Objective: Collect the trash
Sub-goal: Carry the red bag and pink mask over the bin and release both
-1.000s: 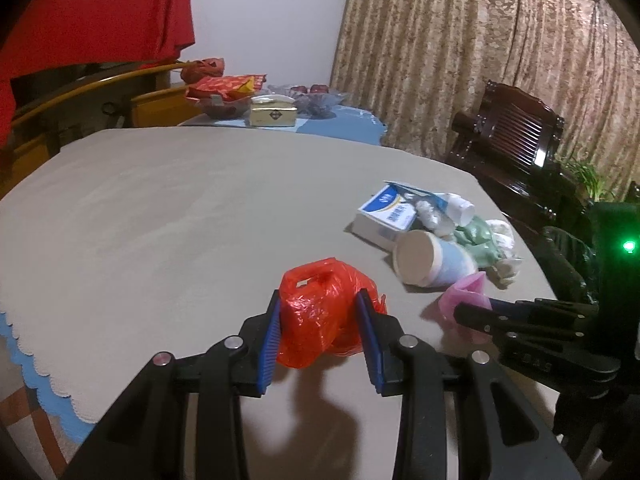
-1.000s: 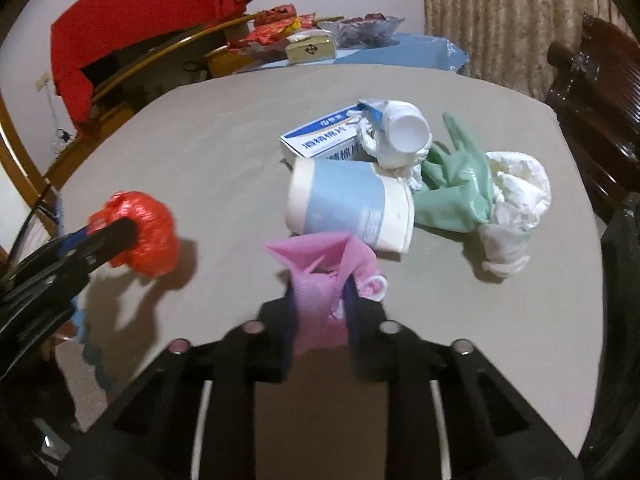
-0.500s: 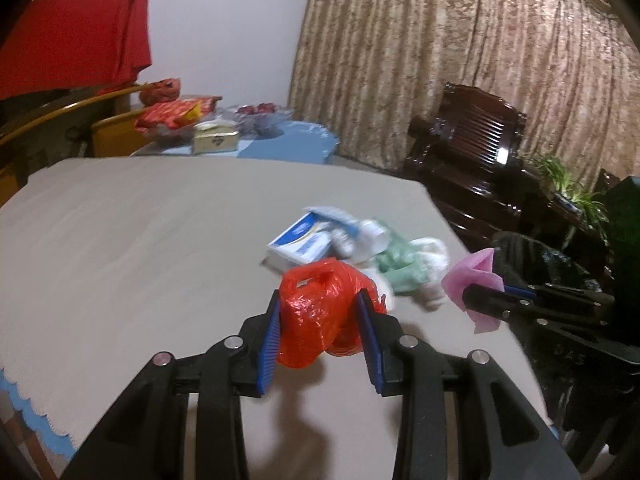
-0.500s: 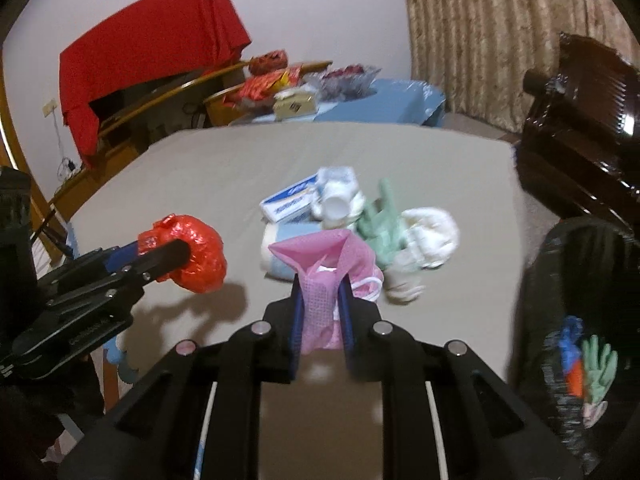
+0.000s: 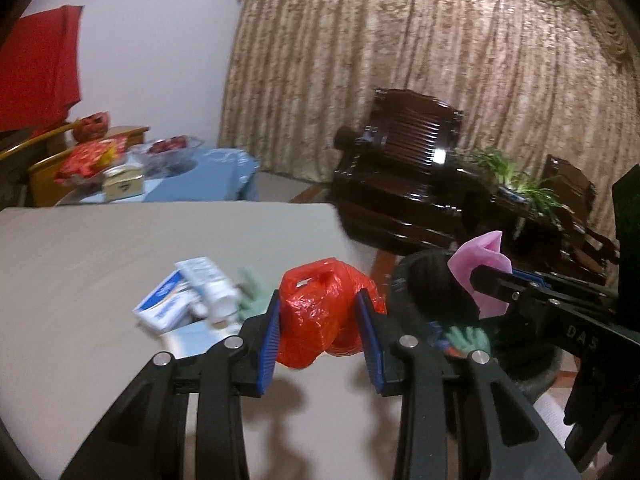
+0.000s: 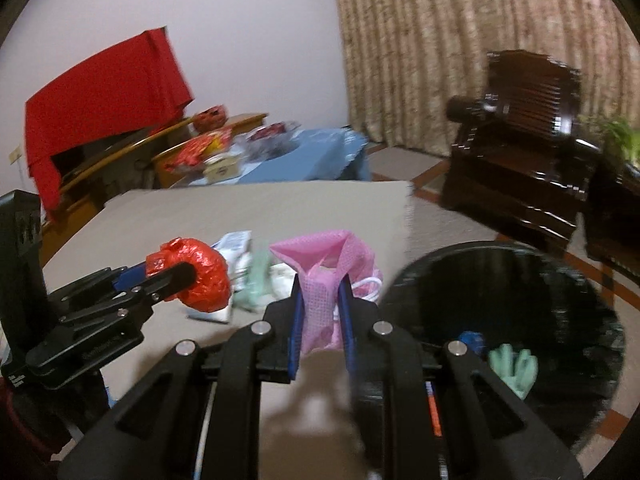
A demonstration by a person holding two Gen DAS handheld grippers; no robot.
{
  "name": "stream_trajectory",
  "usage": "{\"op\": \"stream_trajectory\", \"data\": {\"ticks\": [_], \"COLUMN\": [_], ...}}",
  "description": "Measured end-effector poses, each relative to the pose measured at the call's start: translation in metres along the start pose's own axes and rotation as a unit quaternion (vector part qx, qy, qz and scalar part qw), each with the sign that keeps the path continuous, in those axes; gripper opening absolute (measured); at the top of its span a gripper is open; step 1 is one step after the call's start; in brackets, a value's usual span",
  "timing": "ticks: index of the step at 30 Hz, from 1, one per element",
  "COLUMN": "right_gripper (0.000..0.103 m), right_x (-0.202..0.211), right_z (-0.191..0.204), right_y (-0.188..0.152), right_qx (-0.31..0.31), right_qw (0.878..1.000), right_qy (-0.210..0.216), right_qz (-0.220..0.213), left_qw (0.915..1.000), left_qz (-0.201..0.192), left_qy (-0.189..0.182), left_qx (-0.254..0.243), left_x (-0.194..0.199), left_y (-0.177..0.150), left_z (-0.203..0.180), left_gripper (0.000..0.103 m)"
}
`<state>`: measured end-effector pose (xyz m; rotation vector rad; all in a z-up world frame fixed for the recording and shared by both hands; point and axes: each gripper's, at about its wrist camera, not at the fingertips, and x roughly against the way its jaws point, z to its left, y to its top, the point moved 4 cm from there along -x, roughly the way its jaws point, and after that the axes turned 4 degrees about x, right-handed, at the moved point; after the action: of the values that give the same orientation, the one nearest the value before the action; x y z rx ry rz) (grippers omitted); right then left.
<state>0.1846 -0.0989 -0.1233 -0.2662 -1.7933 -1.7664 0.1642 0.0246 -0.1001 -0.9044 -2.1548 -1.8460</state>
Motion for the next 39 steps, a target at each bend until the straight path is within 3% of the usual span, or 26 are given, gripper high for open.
{"op": "stream_trajectory", "data": {"ticks": [12,20,24,26,27,29,34,39], "right_gripper": [0.016,0.019,0.034,0.06,0.064,0.076,0.093,0.096], "right_x": [0.033,0.03,0.026,0.025,0.026,0.028,0.036,0.043], "right_z": [-0.116,-0.154,-0.169,-0.172,-0.174,-0.175,-0.175,-0.163], "right_y": [-0.024,-0.043,-0.056,-0.061,-0.064,-0.069,-0.078,-0.072], "right_qx": [-0.049,-0.064,-0.075,-0.077,-0.079,-0.081,-0.081,-0.084], "right_qw": [0.994,0.991,0.988,0.986,0.985,0.984,0.98,0.981], "right_qy": [-0.097,-0.12,-0.134,-0.142,-0.15,-0.156,-0.18,-0.172], "right_qz": [-0.004,0.011,0.028,0.035,0.037,0.04,0.037,0.021], "left_qw": [0.9959,0.9911,0.9885,0.9876,0.9878,0.9882,0.9915,0.9949], "left_qz": [0.015,0.036,0.053,0.061,0.062,0.064,0.056,0.036], "left_qy": [-0.079,-0.108,-0.119,-0.124,-0.122,-0.12,-0.1,-0.072], "left_qx": [-0.04,-0.07,-0.076,-0.075,-0.075,-0.07,-0.062,-0.06], "left_x": [-0.055,-0.09,-0.104,-0.105,-0.105,-0.104,-0.095,-0.075], "left_y": [0.017,0.008,0.002,0.0,0.0,-0.003,0.0,0.006], "left_z": [-0.099,-0.151,-0.165,-0.167,-0.167,-0.162,-0.142,-0.119], "left_gripper": [0.036,0.036,0.048,0.057,0.064,0.067,0.08,0.09]}}
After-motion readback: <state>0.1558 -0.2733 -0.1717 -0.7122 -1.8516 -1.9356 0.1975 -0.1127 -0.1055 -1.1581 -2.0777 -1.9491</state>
